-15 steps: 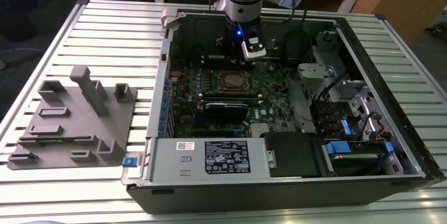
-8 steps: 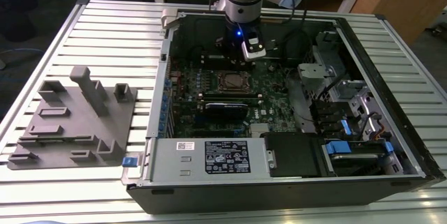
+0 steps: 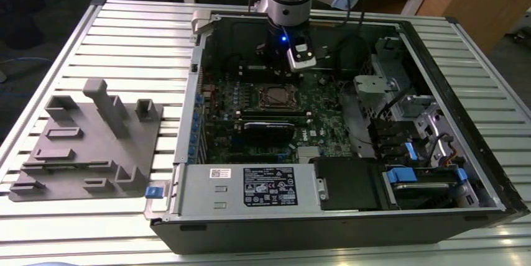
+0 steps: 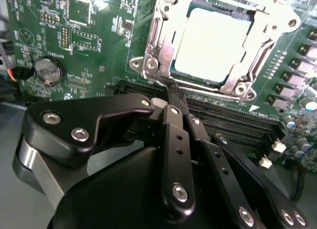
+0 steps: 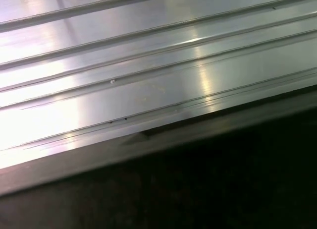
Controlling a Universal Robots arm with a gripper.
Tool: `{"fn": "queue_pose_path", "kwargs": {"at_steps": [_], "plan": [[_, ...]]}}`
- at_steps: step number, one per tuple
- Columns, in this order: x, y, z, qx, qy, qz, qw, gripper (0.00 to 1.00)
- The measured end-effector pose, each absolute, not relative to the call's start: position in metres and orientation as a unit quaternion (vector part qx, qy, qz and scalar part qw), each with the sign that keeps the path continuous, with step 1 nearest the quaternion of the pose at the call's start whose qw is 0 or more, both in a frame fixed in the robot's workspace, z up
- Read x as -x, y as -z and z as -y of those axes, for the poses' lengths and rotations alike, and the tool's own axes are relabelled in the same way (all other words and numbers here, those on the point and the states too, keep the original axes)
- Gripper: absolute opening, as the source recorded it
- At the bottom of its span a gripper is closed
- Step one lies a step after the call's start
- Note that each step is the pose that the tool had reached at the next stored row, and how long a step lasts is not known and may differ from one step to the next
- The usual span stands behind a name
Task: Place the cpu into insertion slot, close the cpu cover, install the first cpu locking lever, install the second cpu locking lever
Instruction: 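Install the first cpu locking lever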
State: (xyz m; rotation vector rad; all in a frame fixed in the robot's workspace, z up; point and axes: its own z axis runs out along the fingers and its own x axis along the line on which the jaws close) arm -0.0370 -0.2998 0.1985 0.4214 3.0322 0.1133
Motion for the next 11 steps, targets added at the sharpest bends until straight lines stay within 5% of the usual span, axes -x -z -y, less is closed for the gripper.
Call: {"fn": "queue_pose_path", "kwargs": {"at_steps": [11], "plan": [[0.0369,-0.2024,0.301,-0.137,-0.037,-0.989,0.04,0.11]]}}
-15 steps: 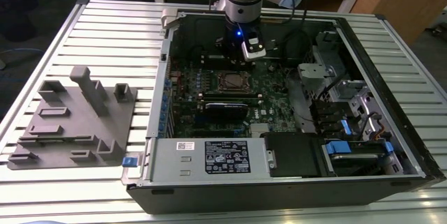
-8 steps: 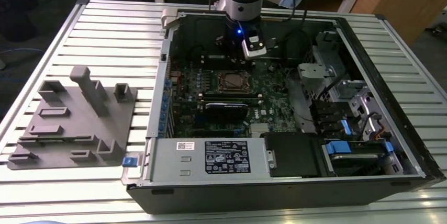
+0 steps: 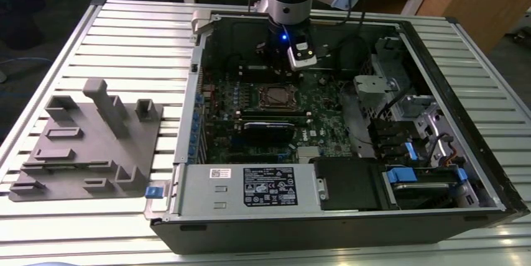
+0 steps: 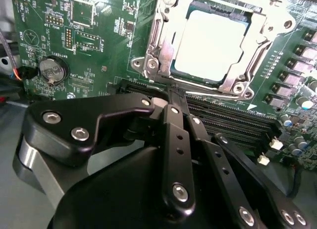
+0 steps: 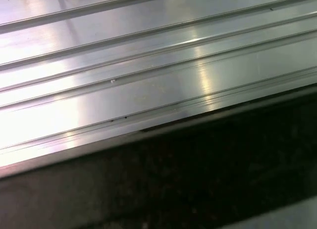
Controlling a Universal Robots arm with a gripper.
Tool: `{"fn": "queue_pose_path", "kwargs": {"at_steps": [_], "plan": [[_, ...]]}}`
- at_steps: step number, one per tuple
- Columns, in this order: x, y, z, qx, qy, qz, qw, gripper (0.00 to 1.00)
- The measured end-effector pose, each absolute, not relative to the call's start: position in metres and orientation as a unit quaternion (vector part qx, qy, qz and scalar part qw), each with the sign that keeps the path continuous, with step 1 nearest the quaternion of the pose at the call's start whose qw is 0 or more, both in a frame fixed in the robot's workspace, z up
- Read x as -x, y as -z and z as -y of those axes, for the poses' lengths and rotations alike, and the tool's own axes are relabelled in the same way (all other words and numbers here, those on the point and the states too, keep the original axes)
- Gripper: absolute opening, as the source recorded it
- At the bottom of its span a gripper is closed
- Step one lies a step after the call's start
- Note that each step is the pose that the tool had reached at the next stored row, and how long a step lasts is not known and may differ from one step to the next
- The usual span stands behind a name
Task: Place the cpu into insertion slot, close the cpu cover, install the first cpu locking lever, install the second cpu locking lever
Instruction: 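Install the first cpu locking lever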
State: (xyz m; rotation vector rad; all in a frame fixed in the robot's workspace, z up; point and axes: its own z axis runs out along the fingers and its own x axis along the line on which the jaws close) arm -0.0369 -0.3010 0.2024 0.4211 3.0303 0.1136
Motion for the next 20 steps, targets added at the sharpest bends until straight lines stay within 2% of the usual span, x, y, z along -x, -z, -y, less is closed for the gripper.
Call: {"fn": "queue_pose_path", "kwargs": {"at_steps": [16,20], "plan": [[0.037,-0.215,0.298,-0.14,-0.037,-0.989,0.04,0.11],[0.041,-0.214,0.299,-0.14,-0.037,-0.988,0.044,0.11]]}}
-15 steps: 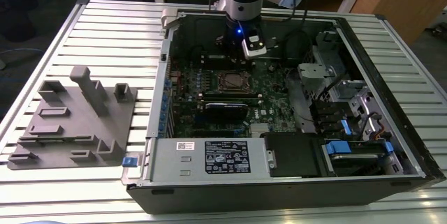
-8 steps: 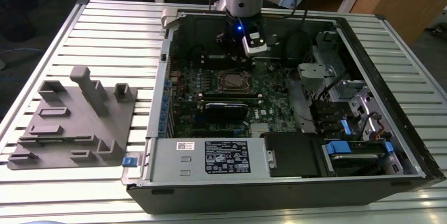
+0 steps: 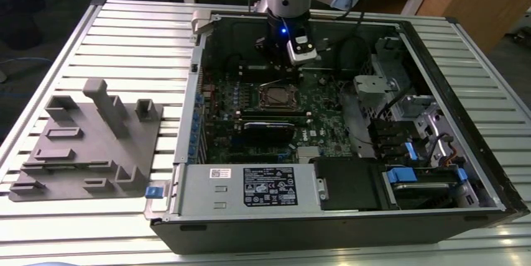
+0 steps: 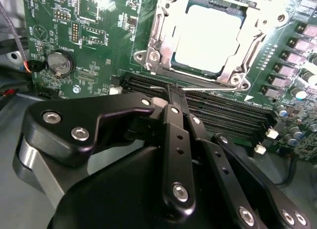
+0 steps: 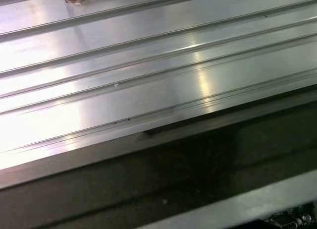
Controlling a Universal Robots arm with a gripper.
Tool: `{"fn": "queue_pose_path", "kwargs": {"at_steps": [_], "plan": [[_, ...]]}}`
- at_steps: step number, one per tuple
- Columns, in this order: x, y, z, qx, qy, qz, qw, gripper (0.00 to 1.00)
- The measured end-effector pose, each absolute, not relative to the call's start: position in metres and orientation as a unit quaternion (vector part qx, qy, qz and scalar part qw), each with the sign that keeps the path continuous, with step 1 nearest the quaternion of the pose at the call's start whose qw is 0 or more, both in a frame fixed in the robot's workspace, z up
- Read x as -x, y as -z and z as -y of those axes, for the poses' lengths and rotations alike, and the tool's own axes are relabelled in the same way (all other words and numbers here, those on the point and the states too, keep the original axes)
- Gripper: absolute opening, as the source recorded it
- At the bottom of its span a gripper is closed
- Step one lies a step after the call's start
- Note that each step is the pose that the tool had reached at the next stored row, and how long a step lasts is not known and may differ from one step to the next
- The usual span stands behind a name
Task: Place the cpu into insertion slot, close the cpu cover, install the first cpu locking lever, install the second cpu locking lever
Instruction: 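Install the first cpu locking lever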
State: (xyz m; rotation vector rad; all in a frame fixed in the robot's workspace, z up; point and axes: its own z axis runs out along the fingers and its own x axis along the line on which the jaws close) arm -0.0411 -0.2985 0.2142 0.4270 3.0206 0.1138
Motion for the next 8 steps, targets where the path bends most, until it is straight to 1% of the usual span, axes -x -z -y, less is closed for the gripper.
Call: {"fn": "queue_pose_path", "kwargs": {"at_steps": [3,8], "plan": [[0.0451,-0.2133,0.2984,-0.14,-0.038,-0.988,0.048,0.11],[0.0459,-0.2113,0.2983,-0.147,-0.038,-0.987,0.049,0.11]]}}
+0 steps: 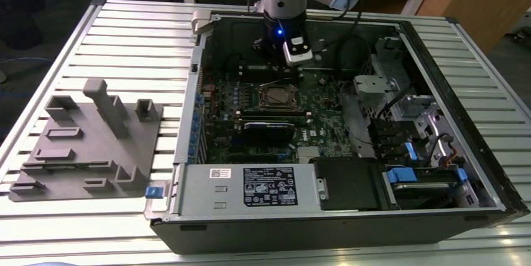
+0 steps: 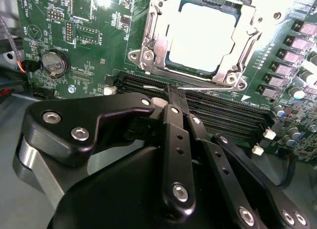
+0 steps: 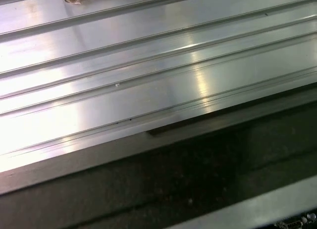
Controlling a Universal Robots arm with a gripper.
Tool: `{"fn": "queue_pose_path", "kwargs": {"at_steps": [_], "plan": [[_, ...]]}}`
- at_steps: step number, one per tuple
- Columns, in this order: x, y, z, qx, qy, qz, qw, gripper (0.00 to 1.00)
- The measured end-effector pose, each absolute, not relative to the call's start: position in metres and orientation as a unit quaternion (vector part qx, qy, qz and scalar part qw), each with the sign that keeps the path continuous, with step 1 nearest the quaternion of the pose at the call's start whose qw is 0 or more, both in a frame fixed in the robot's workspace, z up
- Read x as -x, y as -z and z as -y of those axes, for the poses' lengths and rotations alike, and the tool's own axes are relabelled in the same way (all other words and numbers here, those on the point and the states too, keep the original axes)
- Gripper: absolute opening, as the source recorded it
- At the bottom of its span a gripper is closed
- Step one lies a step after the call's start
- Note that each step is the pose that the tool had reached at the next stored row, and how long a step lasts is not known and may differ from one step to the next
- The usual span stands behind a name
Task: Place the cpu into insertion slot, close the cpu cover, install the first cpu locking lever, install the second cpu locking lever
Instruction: 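Install the first cpu locking lever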
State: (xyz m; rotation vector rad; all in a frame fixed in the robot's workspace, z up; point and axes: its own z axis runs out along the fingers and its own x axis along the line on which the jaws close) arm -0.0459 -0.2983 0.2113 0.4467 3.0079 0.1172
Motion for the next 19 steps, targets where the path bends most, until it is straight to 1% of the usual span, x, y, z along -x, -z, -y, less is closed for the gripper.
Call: {"fn": "queue_pose_path", "kwargs": {"at_steps": [19], "plan": [[0.046,-0.2071,0.2966,-0.183,-0.038,-0.981,0.051,0.11]]}}
